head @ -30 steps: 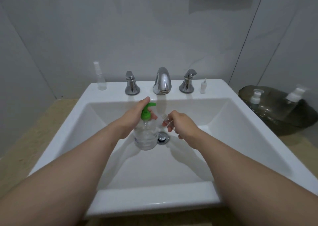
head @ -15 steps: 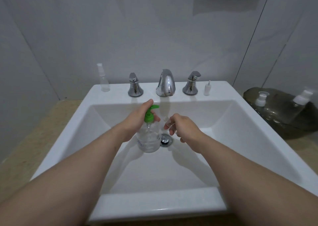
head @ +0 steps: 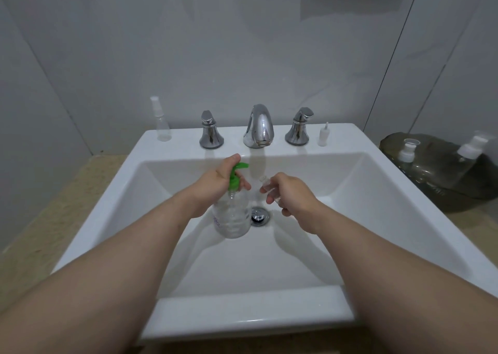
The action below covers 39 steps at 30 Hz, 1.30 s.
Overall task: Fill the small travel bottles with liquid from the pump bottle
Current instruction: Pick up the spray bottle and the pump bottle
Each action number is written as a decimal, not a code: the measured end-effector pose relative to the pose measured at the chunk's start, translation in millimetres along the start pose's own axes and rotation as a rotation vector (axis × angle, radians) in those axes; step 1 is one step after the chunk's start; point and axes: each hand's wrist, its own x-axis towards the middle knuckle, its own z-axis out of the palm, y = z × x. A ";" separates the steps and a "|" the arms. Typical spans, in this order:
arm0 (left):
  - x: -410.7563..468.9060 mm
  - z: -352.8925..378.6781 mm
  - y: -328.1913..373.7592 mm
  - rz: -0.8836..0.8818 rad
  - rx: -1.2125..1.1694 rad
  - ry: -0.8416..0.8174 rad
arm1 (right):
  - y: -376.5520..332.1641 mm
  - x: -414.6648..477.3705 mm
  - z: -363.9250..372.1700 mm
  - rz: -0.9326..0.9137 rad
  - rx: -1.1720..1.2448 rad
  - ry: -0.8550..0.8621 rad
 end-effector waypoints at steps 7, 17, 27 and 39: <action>0.4 -1.3 2.0 0.061 0.169 0.026 | 0.9 -0.5 0.8 -0.033 0.050 -0.078; -0.7 -0.9 5.0 0.062 0.417 0.034 | 1.0 -3.5 1.7 -0.092 0.149 -0.147; -1.0 -1.7 4.9 0.097 0.467 0.069 | 3.0 2.5 0.5 -0.057 0.143 -0.089; -3.8 0.3 6.6 0.063 0.487 0.068 | 3.9 2.2 1.3 -0.019 0.203 -0.103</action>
